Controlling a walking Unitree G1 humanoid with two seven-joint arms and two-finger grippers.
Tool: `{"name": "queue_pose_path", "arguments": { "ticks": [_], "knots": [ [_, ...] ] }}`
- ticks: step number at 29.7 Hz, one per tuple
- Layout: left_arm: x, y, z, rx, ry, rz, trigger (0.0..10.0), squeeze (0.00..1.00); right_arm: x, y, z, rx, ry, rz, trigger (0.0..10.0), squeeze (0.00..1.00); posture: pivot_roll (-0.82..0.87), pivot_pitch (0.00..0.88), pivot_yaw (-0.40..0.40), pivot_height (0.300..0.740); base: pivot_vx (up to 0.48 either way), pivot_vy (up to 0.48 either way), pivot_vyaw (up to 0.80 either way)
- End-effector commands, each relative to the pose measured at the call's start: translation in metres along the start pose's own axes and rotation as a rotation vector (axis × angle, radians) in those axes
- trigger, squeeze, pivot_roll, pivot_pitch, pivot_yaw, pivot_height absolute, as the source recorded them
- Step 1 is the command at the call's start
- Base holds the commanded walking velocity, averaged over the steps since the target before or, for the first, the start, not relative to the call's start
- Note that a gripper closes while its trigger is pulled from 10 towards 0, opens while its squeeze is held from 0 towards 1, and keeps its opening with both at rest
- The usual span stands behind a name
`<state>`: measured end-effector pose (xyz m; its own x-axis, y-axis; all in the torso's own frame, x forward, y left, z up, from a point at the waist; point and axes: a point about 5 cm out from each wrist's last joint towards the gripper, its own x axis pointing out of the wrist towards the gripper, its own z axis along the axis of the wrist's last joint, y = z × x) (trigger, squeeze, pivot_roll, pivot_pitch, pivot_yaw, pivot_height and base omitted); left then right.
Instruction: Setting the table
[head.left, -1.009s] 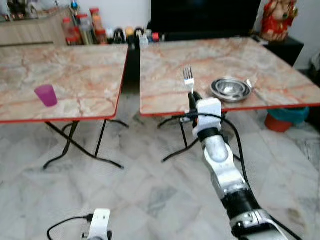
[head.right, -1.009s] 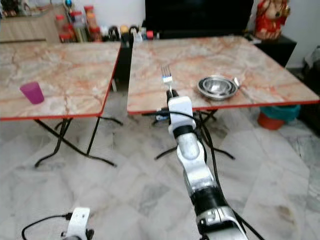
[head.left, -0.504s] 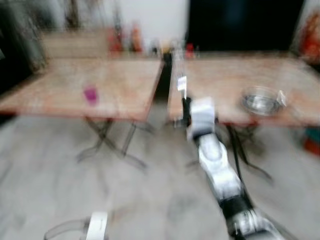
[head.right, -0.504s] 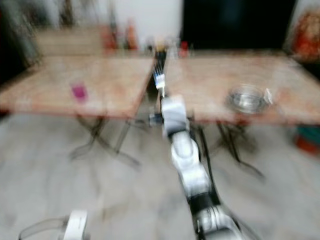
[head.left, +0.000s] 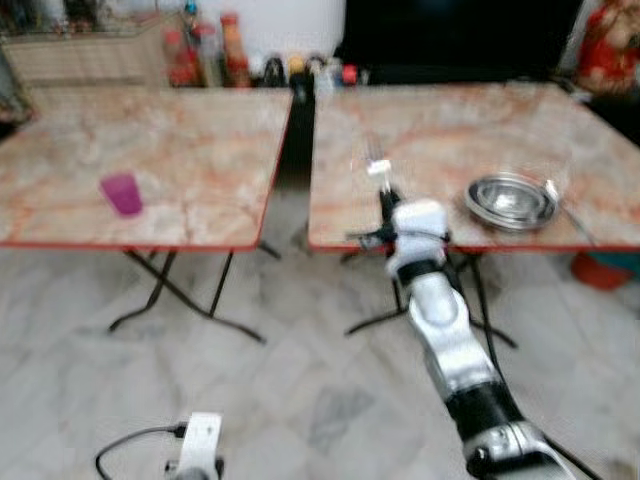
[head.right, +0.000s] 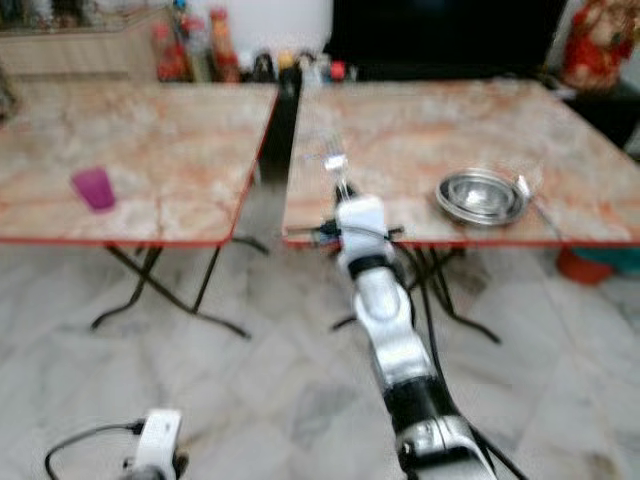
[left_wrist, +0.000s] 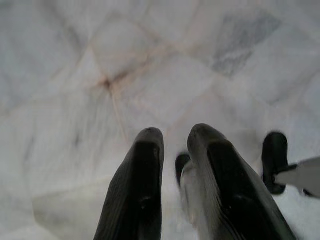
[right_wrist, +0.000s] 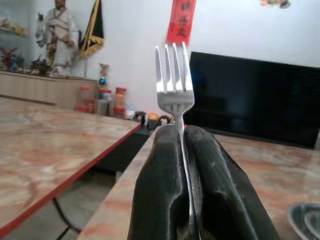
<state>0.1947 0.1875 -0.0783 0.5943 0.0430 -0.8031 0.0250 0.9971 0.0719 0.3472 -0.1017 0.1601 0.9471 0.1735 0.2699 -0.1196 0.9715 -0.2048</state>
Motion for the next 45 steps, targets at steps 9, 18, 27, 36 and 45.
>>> {"name": "queue_pose_path", "arguments": {
  "ticks": [9,18,27,36,45],
  "knots": [
    [-0.001,0.011,-0.003,0.009,0.020,0.027,10.0,0.00,0.006,0.004,0.008,0.036,-0.021,-0.014,10.0,0.00,0.00,0.000,0.016,0.736,0.380,0.000,0.00],
    [-0.001,0.009,-0.005,0.005,0.019,0.024,10.0,0.00,-0.006,-0.027,-0.012,-0.004,0.044,-0.086,10.0,0.00,0.00,0.000,0.002,0.736,0.222,0.000,0.00],
    [-0.003,0.008,-0.012,0.011,0.036,0.021,10.0,0.00,-0.034,-0.092,-0.043,-0.044,0.193,-0.311,10.0,0.00,-0.01,0.000,-0.004,0.736,0.000,0.000,0.00],
    [-0.002,0.007,-0.007,0.026,0.022,0.014,10.0,0.00,-0.030,-0.072,-0.040,0.027,0.170,-0.275,10.0,0.00,-0.01,0.000,0.007,0.736,0.000,0.000,0.00],
    [-0.002,0.009,-0.006,0.024,0.022,0.032,10.0,0.00,-0.022,-0.062,-0.030,0.020,0.133,-0.241,10.0,0.00,0.00,0.000,0.000,0.736,0.123,0.000,0.15]
  ]
}}
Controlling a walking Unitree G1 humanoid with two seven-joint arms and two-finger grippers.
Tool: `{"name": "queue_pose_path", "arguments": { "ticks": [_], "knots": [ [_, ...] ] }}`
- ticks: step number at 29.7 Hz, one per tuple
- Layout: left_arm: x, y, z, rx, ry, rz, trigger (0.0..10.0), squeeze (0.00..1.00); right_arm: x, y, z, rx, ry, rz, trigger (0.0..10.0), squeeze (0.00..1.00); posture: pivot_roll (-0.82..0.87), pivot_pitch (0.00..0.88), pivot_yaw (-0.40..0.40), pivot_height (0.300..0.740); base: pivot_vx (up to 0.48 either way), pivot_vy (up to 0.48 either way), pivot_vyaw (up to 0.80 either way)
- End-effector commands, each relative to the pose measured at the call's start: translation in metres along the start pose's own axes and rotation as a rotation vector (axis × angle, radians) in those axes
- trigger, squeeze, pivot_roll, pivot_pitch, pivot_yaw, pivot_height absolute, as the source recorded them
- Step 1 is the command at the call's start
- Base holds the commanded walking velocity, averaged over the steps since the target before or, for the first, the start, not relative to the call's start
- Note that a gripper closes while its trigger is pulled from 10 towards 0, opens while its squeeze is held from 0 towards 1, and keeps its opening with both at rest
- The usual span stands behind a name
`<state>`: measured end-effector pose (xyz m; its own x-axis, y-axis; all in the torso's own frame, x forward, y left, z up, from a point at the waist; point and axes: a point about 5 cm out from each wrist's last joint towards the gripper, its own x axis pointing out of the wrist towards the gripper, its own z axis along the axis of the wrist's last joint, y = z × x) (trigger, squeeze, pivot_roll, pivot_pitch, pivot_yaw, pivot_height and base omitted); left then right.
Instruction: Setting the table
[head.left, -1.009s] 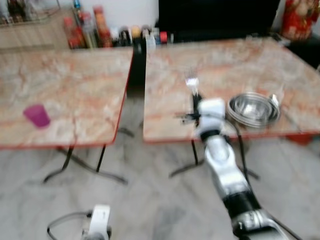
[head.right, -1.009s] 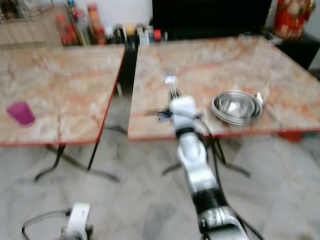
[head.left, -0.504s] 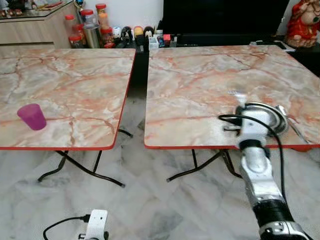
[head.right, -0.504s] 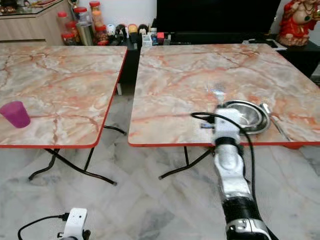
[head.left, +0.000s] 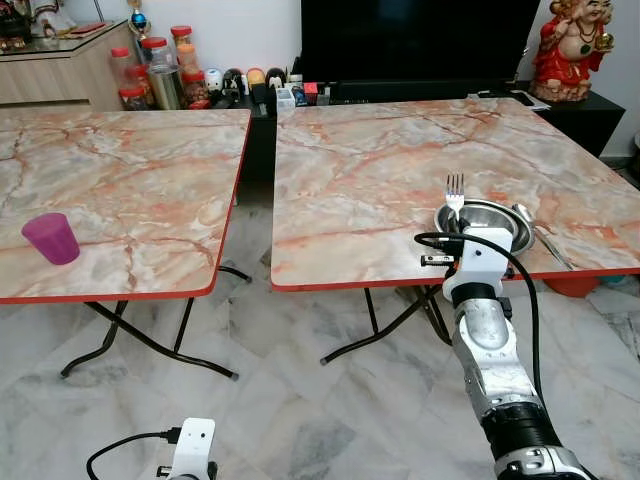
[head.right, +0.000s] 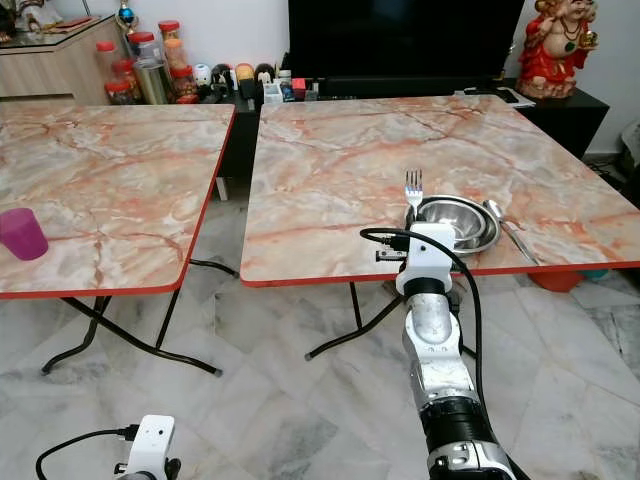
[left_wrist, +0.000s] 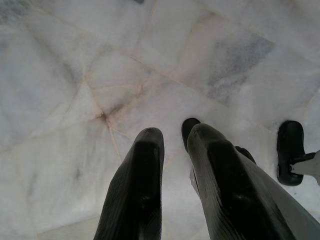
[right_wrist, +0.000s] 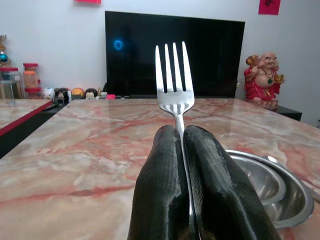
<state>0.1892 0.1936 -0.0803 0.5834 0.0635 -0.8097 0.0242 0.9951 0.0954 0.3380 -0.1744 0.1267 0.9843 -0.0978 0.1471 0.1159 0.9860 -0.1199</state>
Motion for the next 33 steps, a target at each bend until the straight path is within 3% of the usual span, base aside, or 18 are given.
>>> {"name": "queue_pose_path", "arguments": {
  "ticks": [1,6,11,28,33],
  "knots": [
    [-0.0001,0.0034,-0.0006,0.011,0.009,0.012,10.0,0.00,0.0057,0.0034,0.0117,-0.015,-0.036,0.009,10.0,0.00,0.00,0.000,0.000,0.736,0.300,0.000,0.80],
    [-0.0004,0.0018,-0.0026,0.007,0.013,0.011,10.0,0.00,0.0060,0.0042,0.0126,0.030,-0.037,-0.003,10.0,0.00,-0.01,0.000,-0.002,0.736,0.311,0.000,0.32],
    [-0.0004,0.0009,-0.0030,0.004,0.014,0.009,10.0,0.00,0.0057,0.0044,0.0130,0.016,-0.038,0.003,10.0,0.00,-0.01,0.000,-0.004,0.736,0.320,-0.212,0.00],
    [0.0001,-0.0010,-0.0008,0.009,0.008,0.004,10.0,0.00,0.0054,0.0074,0.0136,0.014,-0.034,0.011,10.0,0.00,-0.01,0.000,-0.003,0.736,0.313,-0.335,0.00],
    [0.0001,-0.0013,-0.0003,0.002,0.004,0.004,10.0,0.00,0.0060,0.0078,0.0139,0.015,-0.033,0.011,10.0,0.00,-0.01,0.000,-0.006,0.736,0.000,-0.437,0.00]
  ]
}}
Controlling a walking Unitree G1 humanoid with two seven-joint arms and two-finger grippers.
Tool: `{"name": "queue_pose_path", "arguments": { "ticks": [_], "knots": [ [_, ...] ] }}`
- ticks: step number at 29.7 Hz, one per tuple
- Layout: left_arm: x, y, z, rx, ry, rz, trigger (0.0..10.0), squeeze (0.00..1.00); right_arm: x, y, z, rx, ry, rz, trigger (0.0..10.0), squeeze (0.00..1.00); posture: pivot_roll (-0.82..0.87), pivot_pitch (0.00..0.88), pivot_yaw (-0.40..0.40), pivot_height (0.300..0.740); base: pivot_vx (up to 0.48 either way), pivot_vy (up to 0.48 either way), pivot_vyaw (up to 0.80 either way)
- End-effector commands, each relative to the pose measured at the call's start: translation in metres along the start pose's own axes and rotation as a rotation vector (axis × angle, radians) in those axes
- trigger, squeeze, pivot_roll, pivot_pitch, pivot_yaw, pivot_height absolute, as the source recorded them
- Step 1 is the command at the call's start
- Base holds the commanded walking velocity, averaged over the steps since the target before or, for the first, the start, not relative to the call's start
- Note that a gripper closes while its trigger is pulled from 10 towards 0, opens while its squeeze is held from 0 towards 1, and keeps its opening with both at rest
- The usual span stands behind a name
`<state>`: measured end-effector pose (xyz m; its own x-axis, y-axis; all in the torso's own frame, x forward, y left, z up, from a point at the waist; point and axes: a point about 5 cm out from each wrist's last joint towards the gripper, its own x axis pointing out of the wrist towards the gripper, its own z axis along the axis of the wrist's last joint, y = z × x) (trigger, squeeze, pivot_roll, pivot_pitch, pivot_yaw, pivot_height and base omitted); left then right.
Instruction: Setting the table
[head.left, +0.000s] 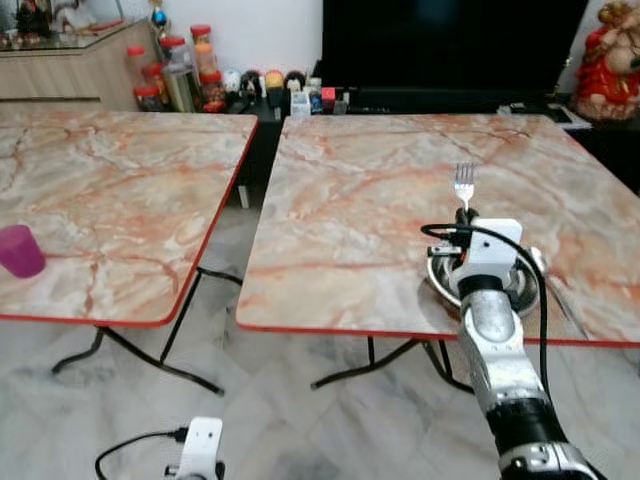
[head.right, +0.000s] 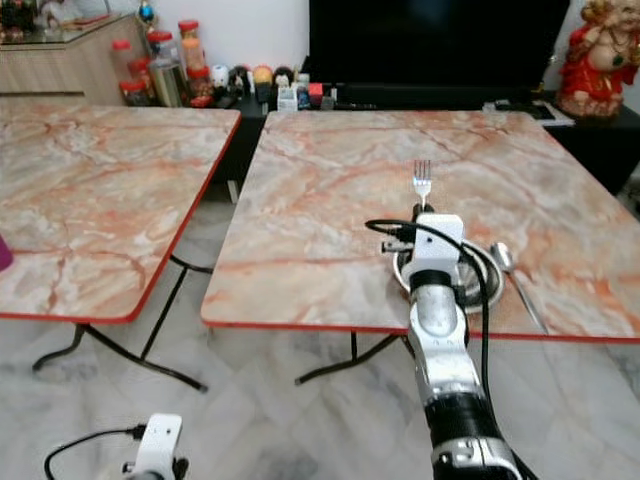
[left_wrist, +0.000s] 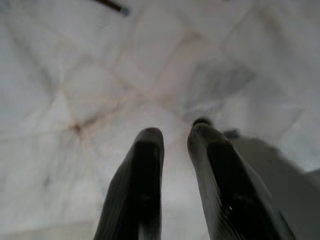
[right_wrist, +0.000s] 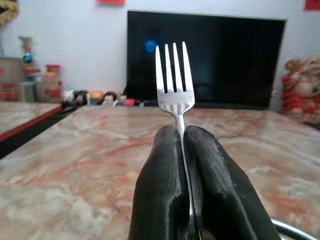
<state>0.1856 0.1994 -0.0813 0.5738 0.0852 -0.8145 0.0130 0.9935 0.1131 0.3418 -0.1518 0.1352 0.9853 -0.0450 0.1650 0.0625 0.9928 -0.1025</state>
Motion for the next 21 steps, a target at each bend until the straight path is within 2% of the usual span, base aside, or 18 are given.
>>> {"name": "queue_pose_path", "arguments": {
  "ticks": [1,21],
  "knots": [
    [0.0009,-0.0069,0.0036,0.000,-0.009,-0.017,10.0,0.00,0.0026,-0.0138,0.0033,-0.011,-0.009,-0.039,10.0,0.00,-0.01,0.000,-0.006,0.736,0.000,-0.458,0.00],
    [0.0010,-0.0069,0.0048,-0.004,-0.014,-0.015,10.0,0.00,0.0016,-0.0126,0.0024,-0.002,-0.005,-0.039,10.0,0.00,-0.01,0.000,-0.004,0.736,0.000,-0.467,0.00]
  ]
}}
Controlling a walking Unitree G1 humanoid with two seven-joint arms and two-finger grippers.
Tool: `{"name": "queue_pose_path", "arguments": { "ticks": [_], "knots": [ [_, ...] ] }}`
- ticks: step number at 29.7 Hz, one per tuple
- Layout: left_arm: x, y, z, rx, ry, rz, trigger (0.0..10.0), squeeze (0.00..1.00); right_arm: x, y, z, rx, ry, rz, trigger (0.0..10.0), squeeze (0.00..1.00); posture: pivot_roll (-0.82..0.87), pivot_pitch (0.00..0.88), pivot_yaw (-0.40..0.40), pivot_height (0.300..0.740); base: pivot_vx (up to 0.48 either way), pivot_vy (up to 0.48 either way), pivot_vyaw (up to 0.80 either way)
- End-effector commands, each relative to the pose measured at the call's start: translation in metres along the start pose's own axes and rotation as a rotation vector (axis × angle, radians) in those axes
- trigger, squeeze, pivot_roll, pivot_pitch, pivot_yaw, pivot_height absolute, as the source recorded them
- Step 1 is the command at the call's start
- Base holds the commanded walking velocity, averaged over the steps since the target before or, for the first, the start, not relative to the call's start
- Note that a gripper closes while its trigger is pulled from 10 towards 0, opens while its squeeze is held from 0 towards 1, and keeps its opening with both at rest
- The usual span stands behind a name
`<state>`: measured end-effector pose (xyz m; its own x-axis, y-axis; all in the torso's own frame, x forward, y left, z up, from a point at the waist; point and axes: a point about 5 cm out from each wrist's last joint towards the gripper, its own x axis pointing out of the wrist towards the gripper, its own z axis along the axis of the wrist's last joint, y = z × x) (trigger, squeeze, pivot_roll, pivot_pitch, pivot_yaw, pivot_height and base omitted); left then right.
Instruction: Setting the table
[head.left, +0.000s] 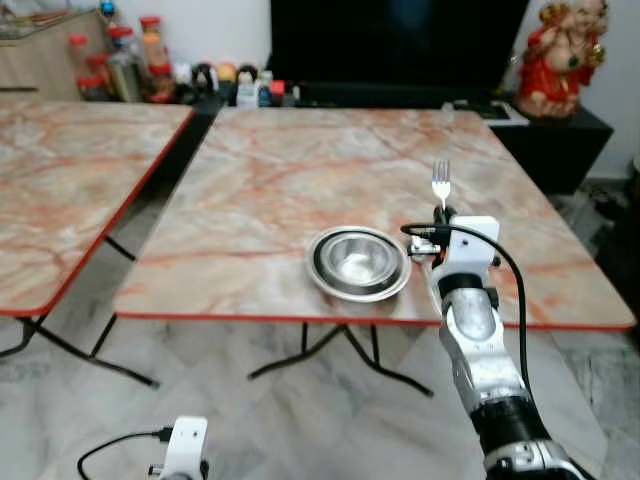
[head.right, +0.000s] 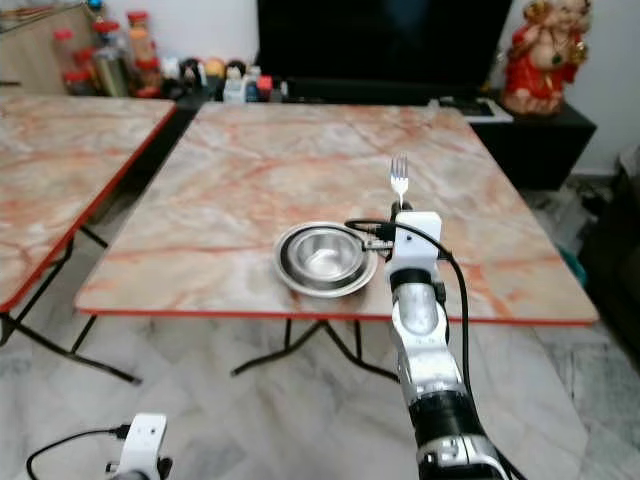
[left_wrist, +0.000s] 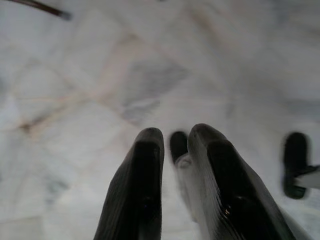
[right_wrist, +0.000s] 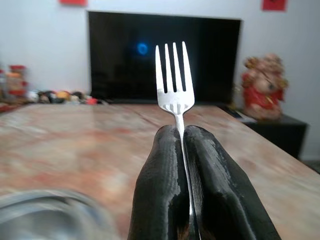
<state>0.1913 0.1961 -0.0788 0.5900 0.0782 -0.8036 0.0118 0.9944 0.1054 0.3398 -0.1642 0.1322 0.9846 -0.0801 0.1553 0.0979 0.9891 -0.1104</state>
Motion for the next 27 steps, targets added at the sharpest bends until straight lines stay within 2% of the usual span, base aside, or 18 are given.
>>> {"name": "queue_pose_path", "arguments": {
  "ticks": [1,20,27],
  "knots": [
    [0.000,-0.004,-0.002,0.000,0.006,-0.007,10.0,0.00,0.003,0.000,0.006,0.012,-0.017,-0.005,10.0,0.00,-0.01,0.000,-0.004,0.736,0.000,0.000,0.00],
    [0.000,-0.004,0.000,-0.028,-0.003,0.000,10.0,0.00,0.002,0.011,0.002,0.034,0.012,0.028,10.0,0.00,-0.01,0.000,-0.008,0.736,0.000,0.000,0.00],
    [0.000,-0.003,-0.001,-0.026,0.000,0.004,10.0,0.00,0.000,0.018,0.000,0.015,0.018,0.066,10.0,0.00,-0.01,0.000,-0.007,0.736,0.264,0.000,0.00]
  ]
}}
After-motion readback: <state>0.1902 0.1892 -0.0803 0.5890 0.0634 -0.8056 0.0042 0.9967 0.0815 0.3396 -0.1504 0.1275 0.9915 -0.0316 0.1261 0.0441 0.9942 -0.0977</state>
